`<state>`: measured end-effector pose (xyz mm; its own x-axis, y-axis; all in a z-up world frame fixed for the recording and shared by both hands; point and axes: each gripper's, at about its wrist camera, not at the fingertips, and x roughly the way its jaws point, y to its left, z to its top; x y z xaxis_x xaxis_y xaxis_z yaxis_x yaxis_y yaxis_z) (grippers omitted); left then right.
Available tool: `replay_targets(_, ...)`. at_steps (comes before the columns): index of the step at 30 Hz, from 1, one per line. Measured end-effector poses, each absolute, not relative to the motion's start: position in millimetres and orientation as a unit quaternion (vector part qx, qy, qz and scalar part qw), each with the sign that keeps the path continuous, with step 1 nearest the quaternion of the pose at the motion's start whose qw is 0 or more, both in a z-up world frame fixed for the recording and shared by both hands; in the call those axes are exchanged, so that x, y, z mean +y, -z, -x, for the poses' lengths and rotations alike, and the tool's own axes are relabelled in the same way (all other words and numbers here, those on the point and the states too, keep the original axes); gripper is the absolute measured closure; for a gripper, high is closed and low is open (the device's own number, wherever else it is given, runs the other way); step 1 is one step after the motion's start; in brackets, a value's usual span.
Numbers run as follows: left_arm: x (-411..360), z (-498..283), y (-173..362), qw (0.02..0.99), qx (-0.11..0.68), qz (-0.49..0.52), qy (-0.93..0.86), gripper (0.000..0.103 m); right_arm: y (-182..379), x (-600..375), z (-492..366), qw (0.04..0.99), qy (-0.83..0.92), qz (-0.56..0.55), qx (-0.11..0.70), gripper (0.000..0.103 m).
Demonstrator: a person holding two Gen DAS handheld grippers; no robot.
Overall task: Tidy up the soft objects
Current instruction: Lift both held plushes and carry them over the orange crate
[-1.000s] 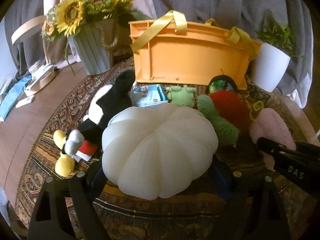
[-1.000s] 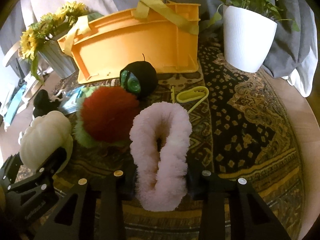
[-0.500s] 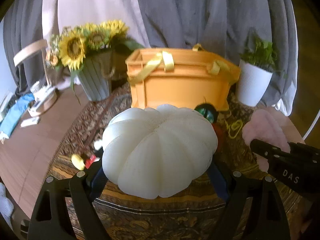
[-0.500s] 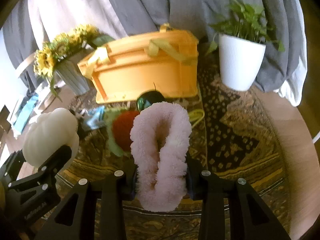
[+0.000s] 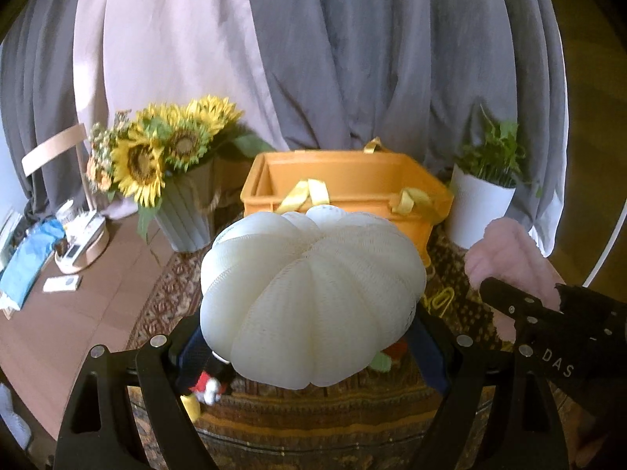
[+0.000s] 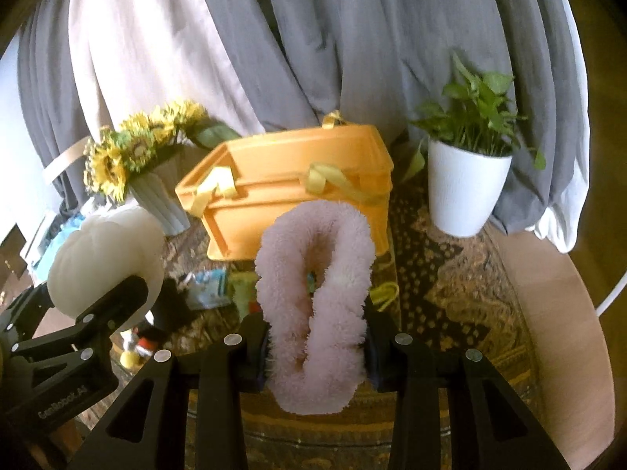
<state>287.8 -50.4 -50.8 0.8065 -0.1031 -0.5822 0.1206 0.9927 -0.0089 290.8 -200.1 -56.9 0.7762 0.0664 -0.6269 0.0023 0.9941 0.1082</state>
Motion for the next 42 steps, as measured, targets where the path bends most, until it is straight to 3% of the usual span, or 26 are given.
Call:
replay_targets(24, -44, -405, 7, 0.956, 0.275, -0.016, 0.101, 0.016, -2, -197, -395, 0.960, -0.027, -0.051, 0.273, 0.066)
replay_targets(42, -56, -514, 7, 0.924, 0.357, -0.031, 0.129, 0.015, -10, -208, -490, 0.946, -0.033, -0.058, 0.318, 0.066)
